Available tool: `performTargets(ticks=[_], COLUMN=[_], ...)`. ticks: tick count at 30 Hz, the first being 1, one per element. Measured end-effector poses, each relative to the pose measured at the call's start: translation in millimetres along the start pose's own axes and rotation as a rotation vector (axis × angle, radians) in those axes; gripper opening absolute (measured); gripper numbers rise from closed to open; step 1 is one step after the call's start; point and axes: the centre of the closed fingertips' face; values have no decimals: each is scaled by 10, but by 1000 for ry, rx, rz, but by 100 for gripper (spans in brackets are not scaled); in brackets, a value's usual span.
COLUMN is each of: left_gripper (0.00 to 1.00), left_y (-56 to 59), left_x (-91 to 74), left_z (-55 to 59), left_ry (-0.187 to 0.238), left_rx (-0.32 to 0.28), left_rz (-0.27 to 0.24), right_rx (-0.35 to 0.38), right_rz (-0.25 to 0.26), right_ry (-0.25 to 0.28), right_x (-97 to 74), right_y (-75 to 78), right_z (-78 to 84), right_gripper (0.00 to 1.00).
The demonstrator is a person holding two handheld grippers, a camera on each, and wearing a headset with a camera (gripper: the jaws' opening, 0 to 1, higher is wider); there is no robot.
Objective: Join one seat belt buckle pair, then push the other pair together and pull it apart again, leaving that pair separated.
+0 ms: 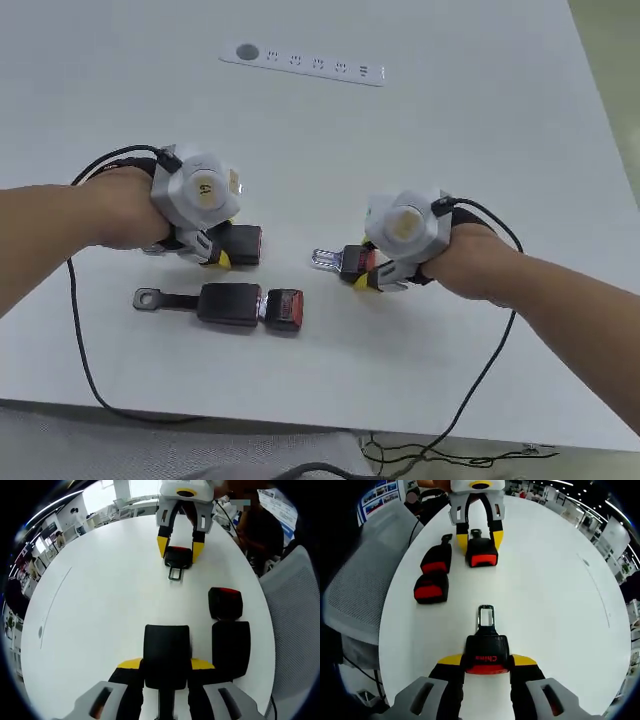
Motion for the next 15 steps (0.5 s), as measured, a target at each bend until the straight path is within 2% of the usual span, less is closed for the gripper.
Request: performTargets(ticks=[6,12,13,15], left_gripper=[34,34,34,34], left_y=[-4,-7,-2,20], left_x=[-6,-13,-16,-22], left_z=[10,21,15,-19], left_ry=[10,1,-4,-27], left_rx=[-6,-3,3,60], left_rz=[-8,-13,-17,-30], right_rx=[0,-14,-23,-23], right_rz=[4,7,23,31], right_ry=[-34,-43,-44,-47], right_x=[-38,-40,-43,-58], right_y=[52,45,65,49], right_z=[130,128,125,105], right_gripper=[32,33,36,38])
Point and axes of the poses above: the centre of the closed fingertips' face, and the gripper's own axes: x roughly forward along the fingers, y roughly to its right, z roughly out of its underside, and after that the axes turned 14 degrees about z, right-handed
